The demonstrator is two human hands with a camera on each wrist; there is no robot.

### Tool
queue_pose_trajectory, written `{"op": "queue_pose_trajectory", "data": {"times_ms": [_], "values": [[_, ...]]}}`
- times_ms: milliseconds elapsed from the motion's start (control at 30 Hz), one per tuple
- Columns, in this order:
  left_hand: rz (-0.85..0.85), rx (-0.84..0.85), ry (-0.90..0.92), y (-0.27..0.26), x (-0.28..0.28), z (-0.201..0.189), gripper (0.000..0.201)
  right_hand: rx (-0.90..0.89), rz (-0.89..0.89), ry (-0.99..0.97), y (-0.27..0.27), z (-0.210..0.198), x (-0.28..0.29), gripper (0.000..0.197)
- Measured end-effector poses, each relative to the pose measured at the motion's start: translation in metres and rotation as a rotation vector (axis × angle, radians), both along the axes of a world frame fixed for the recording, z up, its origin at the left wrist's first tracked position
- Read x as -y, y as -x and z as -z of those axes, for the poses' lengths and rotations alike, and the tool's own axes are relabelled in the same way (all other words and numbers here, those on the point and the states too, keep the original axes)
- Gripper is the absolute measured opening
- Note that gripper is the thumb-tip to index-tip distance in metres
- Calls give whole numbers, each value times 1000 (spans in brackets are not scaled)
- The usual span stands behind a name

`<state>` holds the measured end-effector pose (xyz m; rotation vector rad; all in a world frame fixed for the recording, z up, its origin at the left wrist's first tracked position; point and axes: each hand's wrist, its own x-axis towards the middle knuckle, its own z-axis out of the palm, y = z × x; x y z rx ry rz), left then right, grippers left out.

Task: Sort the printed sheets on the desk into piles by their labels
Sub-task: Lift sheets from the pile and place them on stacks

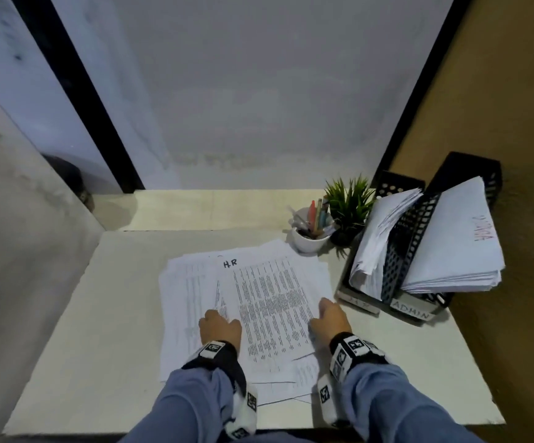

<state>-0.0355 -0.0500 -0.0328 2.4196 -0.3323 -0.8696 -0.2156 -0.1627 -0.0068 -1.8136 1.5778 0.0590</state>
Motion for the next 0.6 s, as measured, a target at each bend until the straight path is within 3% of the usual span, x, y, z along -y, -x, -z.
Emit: {"op": "queue_pose_trajectory", "data": {"times_ms": [200, 267, 400, 600], "values": [[-119, -297, 199, 9, 7, 10, 72, 144, 111, -26, -5, 14, -4, 26], [-68, -295, 218, 9, 7, 12, 58, 186, 139, -50, -5, 14, -5, 15], [25, -274, 233, 3, 2, 11, 25, 245, 169, -166, 3, 28, 1, 18], [-7, -154, 311, -4, -3, 8, 52, 405, 299, -328, 6, 19, -2, 27]]}}
